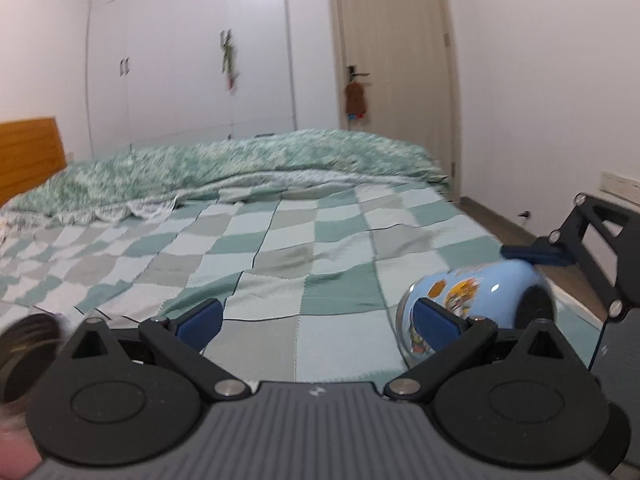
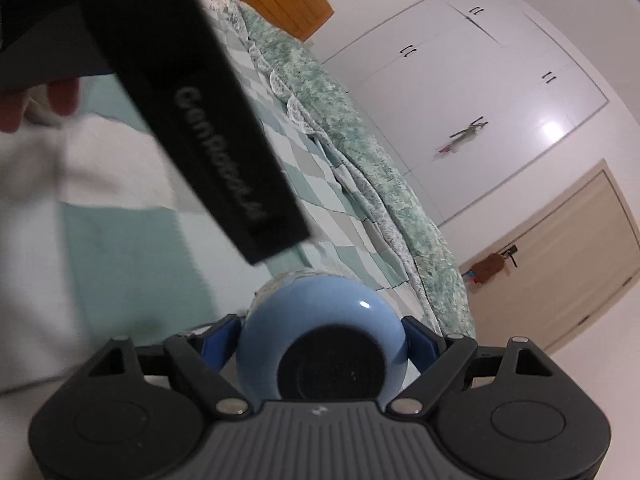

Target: Flip cup upright

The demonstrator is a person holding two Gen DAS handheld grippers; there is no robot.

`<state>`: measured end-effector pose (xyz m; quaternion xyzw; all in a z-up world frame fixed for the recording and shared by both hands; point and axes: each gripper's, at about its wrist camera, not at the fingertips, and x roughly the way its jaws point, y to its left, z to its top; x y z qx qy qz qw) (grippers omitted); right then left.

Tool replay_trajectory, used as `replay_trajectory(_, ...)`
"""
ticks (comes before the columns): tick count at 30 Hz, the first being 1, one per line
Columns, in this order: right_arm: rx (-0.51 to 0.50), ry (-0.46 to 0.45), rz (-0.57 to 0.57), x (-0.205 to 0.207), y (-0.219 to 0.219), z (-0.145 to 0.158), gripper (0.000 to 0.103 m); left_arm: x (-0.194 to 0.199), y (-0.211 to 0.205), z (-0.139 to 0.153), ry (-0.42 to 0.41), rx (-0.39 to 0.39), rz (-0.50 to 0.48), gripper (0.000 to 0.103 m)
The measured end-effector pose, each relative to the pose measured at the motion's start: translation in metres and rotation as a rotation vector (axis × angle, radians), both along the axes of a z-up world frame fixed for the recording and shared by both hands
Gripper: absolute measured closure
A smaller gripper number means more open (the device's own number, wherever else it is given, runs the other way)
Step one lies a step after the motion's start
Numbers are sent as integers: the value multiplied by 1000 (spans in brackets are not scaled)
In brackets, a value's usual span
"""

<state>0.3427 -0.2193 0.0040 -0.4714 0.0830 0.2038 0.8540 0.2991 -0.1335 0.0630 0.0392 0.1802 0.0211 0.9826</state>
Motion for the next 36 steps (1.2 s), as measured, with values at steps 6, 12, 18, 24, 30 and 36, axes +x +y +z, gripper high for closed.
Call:
replay_trajectory(6,-13,-46,13,-82,22,6,19,-76,18,14,-12,8,-55,0)
replay_trajectory(12,-76,-93,92,-151,53,-10,19,-138,57,18,-9,13,-47,0)
replay_trajectory(18,-97,-126,126,-192,76,-19,19,-176,96,13,15,8,-7,0)
replay_trajectory(24,-24,32,123,-213,81,-7,12,-194,117,7,38,-4,14,0)
replay_trajectory(30,231,231,86,-210,81,22,9,-203,127,9,41,-17,26,0)
replay_trajectory(36,476,354,42,-211,52,43,1,-207,127,10,43,-15,26,0)
